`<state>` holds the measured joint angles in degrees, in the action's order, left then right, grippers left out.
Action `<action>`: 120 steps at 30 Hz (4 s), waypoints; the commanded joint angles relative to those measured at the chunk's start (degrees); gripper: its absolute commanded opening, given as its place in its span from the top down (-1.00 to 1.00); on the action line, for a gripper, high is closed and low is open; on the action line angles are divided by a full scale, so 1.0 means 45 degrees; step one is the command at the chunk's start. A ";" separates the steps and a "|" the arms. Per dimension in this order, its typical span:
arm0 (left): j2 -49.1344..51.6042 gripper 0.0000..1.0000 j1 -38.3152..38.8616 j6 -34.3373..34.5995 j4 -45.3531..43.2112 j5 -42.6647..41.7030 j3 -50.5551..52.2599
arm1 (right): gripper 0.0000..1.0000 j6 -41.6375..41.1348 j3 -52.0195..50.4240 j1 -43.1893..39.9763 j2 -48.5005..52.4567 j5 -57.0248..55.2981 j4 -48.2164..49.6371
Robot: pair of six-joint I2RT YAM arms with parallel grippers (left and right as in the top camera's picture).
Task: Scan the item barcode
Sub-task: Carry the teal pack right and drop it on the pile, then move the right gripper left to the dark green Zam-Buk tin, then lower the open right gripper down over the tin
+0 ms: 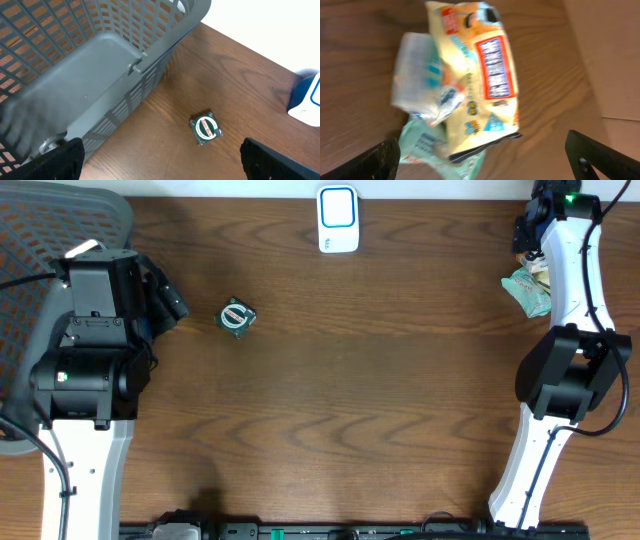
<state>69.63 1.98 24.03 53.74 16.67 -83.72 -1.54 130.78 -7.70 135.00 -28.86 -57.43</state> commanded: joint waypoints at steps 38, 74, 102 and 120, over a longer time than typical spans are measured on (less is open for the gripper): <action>-0.0087 -0.95 -0.0044 0.0063 0.0015 0.0126 -0.0165 | -0.99 -0.0359 0.0141 0.7121 -0.0209 1.2284 0.0170; -0.0087 -0.96 -0.0044 0.0063 0.0015 0.0126 -0.0165 | -0.99 -0.0359 0.0136 1.0817 -0.0175 0.8490 0.0631; -0.0087 -0.96 -0.0044 0.0063 0.0010 0.0126 -0.0165 | -0.99 -0.0359 0.0136 1.0899 -0.0175 0.8495 0.0675; -0.0087 -0.95 -0.0044 0.0063 0.0015 0.0126 -0.0165 | -0.99 -0.0364 0.0136 1.0904 -0.0175 0.9719 0.0481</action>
<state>69.63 1.98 24.03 53.71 16.67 -83.72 -2.63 130.78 40.84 135.00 10.74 -54.92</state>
